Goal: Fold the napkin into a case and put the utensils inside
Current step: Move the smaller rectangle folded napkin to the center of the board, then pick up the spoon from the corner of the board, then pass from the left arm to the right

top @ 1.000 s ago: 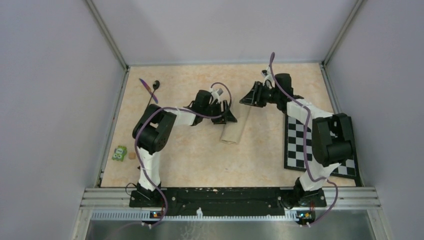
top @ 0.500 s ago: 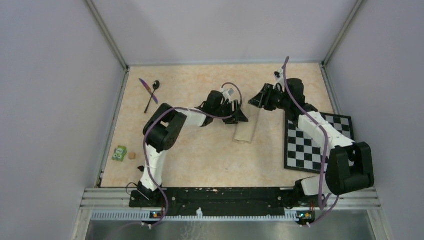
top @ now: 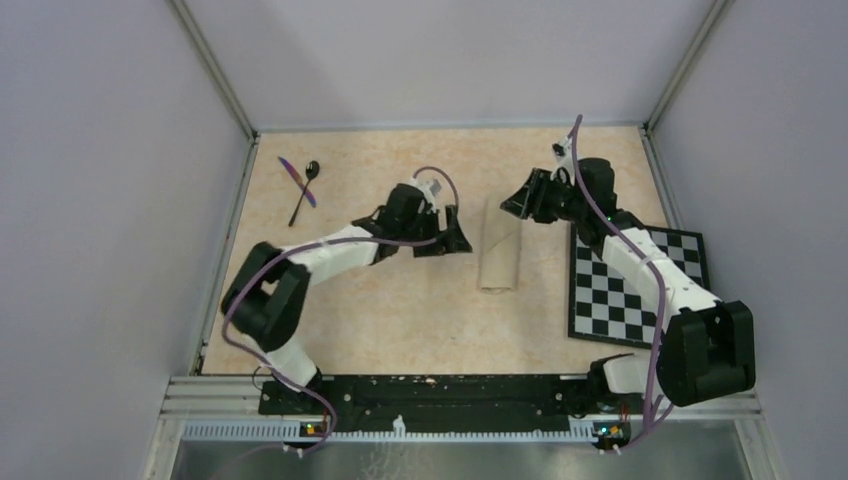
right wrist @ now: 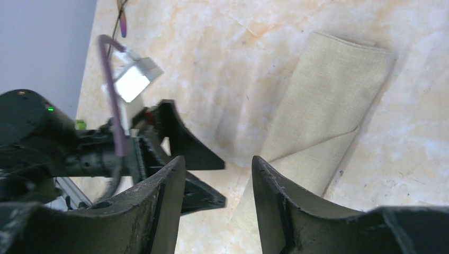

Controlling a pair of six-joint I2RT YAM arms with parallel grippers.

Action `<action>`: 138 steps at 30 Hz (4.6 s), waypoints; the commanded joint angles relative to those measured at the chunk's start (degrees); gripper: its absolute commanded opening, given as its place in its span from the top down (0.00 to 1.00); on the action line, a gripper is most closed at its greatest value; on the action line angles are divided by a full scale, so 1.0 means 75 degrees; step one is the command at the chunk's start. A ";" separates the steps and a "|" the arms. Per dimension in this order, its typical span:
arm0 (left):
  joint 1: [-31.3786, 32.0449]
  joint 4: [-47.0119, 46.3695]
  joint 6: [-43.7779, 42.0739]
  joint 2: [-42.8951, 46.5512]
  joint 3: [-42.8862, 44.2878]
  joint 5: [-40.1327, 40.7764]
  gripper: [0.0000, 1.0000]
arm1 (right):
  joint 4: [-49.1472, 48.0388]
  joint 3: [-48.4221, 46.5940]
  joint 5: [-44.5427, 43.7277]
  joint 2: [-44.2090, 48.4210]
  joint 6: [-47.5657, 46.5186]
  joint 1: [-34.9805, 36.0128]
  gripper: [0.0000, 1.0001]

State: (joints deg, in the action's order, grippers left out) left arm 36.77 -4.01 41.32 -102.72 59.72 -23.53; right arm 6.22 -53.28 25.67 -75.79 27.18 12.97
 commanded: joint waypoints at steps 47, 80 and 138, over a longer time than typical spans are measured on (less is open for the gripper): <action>-0.6728 0.4209 -0.5099 -0.2933 0.4596 0.1865 0.33 | -0.1364 0.0474 0.1210 -0.0210 0.0341 0.1440 0.52; -0.5142 0.4796 -0.4956 -0.1214 0.3508 0.2352 1.00 | -0.0681 0.0376 0.0144 0.0110 -0.0210 0.1401 0.52; -0.1266 -0.0300 0.0184 0.6937 -0.2359 -0.1186 0.10 | -0.6574 -0.0410 0.3325 -0.1296 0.3792 0.2523 1.00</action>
State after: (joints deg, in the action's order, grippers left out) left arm 31.64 9.04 35.29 -53.95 47.77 -13.91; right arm -32.36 -57.36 43.18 -89.95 50.78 32.27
